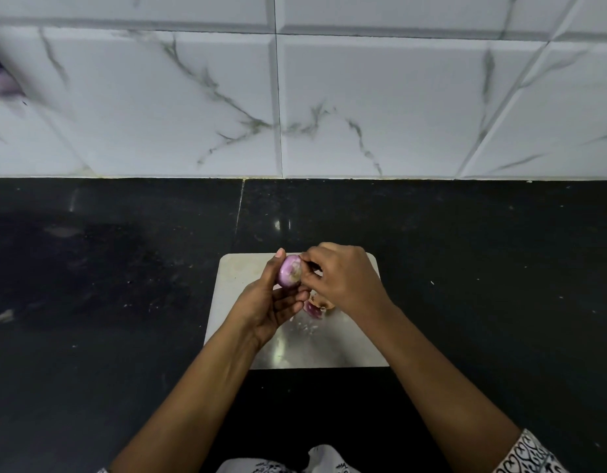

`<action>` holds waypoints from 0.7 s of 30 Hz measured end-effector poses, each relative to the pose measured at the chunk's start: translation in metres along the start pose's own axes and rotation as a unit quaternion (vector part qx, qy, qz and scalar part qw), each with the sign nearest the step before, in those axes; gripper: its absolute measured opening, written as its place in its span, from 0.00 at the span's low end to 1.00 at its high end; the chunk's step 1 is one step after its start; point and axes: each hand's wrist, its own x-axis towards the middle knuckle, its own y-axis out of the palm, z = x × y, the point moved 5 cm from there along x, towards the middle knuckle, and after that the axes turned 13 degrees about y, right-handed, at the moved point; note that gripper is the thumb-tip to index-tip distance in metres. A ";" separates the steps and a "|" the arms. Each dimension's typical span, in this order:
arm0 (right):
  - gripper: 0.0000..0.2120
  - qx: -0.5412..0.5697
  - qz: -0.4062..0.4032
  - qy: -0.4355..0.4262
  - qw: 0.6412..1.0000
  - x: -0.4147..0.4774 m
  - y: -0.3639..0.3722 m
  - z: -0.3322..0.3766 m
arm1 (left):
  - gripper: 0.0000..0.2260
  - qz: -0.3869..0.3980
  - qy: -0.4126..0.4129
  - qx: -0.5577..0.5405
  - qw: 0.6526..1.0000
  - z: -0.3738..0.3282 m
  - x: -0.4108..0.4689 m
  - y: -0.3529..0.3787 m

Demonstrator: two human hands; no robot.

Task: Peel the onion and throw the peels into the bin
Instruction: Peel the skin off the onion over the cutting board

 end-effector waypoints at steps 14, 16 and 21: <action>0.08 0.015 -0.090 -0.013 0.996 -0.009 0.002 0.003 | 0.18 0.025 0.040 0.042 0.998 -0.004 0.002 -0.002; 0.10 0.060 -0.059 0.003 0.996 -0.007 0.000 0.001 | 0.18 0.039 0.047 0.048 0.997 -0.005 0.003 -0.002; 0.05 0.139 0.030 0.076 0.987 -0.004 -0.001 -0.003 | 0.16 0.100 0.081 0.111 0.985 -0.009 0.001 -0.001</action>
